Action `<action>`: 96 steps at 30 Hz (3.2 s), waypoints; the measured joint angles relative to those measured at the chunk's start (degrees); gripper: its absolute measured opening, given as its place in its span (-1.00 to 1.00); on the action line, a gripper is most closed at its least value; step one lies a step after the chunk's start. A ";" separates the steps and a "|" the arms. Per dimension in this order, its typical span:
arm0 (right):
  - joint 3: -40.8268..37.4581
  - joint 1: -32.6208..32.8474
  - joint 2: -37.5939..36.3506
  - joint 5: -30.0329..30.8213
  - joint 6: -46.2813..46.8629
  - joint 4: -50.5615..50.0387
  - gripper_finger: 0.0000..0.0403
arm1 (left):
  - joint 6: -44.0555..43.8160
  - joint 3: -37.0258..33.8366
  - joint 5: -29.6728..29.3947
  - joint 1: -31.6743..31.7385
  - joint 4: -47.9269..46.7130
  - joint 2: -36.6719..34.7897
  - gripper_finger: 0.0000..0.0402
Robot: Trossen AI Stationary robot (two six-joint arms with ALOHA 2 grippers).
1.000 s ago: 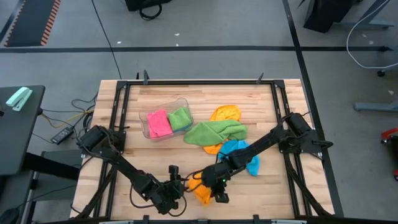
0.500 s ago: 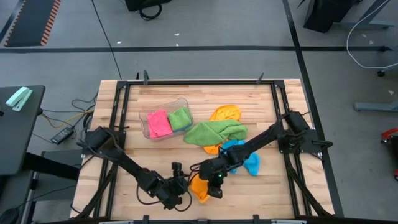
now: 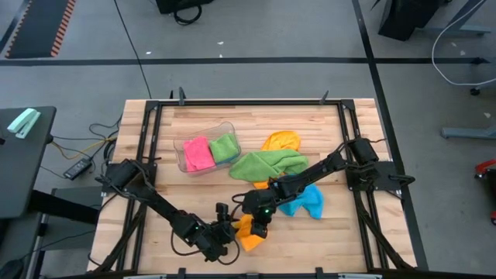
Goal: Fold microfiber towels
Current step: Fold the bottom yellow microfiber towel
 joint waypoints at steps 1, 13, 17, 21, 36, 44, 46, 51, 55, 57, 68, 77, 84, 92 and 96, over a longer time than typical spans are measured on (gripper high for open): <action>0.00 -0.09 0.00 0.00 0.43 0.34 -0.81 | -0.02 0.00 -0.13 0.00 0.30 0.00 -0.14; 0.02 -0.71 0.46 0.90 -0.45 1.07 -0.81 | -0.10 0.00 -0.37 0.04 -0.66 0.00 -0.14; 0.02 -0.56 0.46 1.11 -1.74 0.17 -0.81 | 0.02 0.00 -0.60 -0.71 -5.03 -1.21 -0.14; 0.02 -0.56 0.46 1.11 -2.16 0.10 -0.81 | 0.00 0.00 -1.44 -1.95 -7.79 -4.01 -0.14; 0.02 -0.58 0.46 1.33 -3.35 -0.08 -0.81 | -2.85 0.02 3.63 -6.05 6.30 -2.77 -0.14; 0.02 -0.69 0.46 2.19 -2.67 -0.25 -0.81 | -4.68 0.00 3.59 -4.56 6.72 -0.96 -0.14; 0.02 -0.67 0.46 2.19 -2.67 -0.25 -0.81 | -6.06 0.00 3.50 -3.99 6.36 -0.96 -0.14; 0.00 -0.64 0.46 2.34 -2.21 -0.24 -0.81 | -8.81 0.00 4.51 -3.32 6.88 1.28 -0.14; -0.02 -0.66 0.46 3.93 -1.75 -0.40 -0.81 | -9.09 0.00 4.60 -3.04 7.72 2.86 -0.14; -0.02 -0.64 0.46 4.81 -1.62 -0.60 -0.80 | -9.07 0.00 4.60 -2.95 7.73 3.06 -0.14; -0.02 -0.69 0.46 12.45 6.32 -3.13 -0.48 | -7.72 0.00 4.57 -2.69 7.93 3.06 -0.14; -0.02 -0.59 0.46 21.16 7.20 -3.35 -0.16 | -7.62 0.00 4.38 -3.06 7.74 3.06 -0.14; -0.02 -0.53 0.46 27.75 3.61 -2.79 -0.14 | -7.74 0.00 4.38 -3.04 7.74 3.06 -0.14; -0.02 0.80 0.46 30.85 -3.33 -3.20 -0.13 | -7.74 0.00 4.44 -3.06 7.69 3.06 -0.14; -0.02 1.94 0.46 33.88 -8.77 -3.20 -0.13 | -7.63 0.00 4.44 -3.06 7.65 3.06 -0.14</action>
